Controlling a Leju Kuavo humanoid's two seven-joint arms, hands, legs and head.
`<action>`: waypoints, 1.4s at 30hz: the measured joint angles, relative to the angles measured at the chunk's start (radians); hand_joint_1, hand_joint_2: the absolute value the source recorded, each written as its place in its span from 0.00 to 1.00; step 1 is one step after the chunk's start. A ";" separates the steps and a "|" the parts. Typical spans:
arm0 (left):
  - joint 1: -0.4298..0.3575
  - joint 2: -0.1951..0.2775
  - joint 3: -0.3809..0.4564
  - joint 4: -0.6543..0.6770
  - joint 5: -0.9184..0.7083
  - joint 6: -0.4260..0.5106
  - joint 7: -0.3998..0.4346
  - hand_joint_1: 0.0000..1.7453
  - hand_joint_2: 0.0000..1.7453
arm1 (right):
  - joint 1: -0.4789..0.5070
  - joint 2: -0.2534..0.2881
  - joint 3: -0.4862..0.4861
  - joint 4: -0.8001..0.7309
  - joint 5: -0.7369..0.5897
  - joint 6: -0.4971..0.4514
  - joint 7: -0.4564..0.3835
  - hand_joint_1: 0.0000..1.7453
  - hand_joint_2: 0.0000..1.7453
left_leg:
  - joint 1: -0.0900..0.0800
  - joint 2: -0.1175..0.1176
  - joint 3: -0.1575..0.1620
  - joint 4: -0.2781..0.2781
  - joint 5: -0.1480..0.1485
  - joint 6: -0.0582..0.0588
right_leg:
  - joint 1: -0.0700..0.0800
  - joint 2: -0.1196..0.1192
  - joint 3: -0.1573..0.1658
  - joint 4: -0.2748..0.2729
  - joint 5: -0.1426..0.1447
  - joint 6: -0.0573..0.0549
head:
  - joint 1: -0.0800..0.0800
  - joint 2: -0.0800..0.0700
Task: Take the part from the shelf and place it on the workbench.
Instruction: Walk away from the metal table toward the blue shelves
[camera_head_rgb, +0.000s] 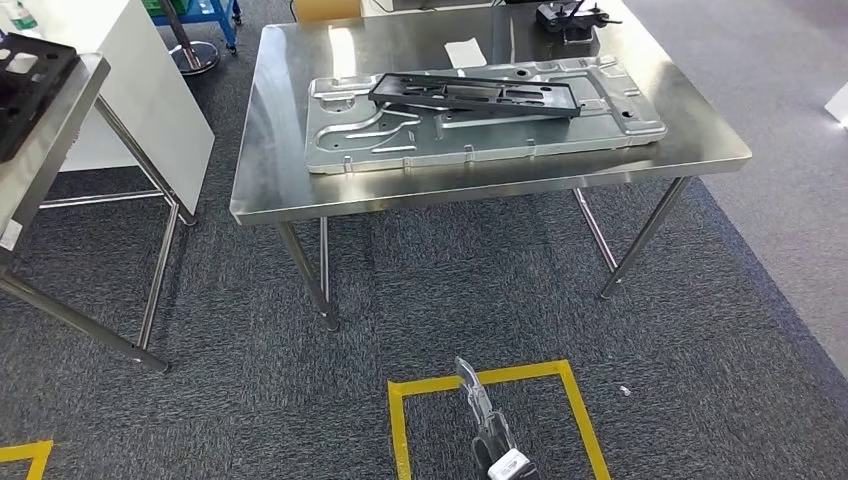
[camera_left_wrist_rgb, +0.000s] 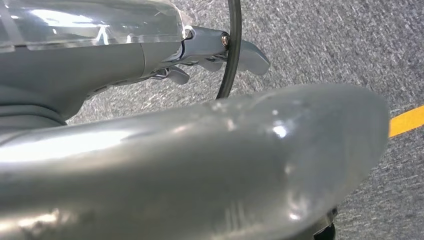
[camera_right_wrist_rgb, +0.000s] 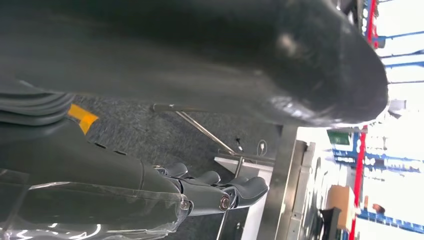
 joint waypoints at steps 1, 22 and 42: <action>0.000 0.000 0.000 0.000 0.000 0.001 0.000 0.00 0.00 | -0.002 -0.001 0.004 0.004 0.007 -0.003 0.000 0.00 0.00 | 0.001 0.000 -0.010 0.025 -0.018 -0.004 | -0.001 -0.007 0.000 -0.003 0.002 -0.009 | -0.002 0.000; 0.000 -0.001 0.003 0.000 -0.017 -0.001 0.002 0.00 0.00 | -0.030 -0.028 0.046 0.200 -0.013 -0.049 0.008 0.00 0.00 | -0.004 -0.036 -0.030 -0.005 0.041 0.053 | 0.005 -0.003 -0.112 0.276 -0.139 0.020 | -0.002 0.000; -0.007 0.003 0.034 0.000 0.047 -0.034 -0.227 0.00 0.00 | -0.064 -0.003 0.030 0.471 -0.004 -0.063 -0.019 0.00 0.00 | -0.003 0.070 -0.033 0.025 0.019 0.003 | 0.011 -0.098 0.028 -0.004 -0.023 -0.009 | -0.012 0.000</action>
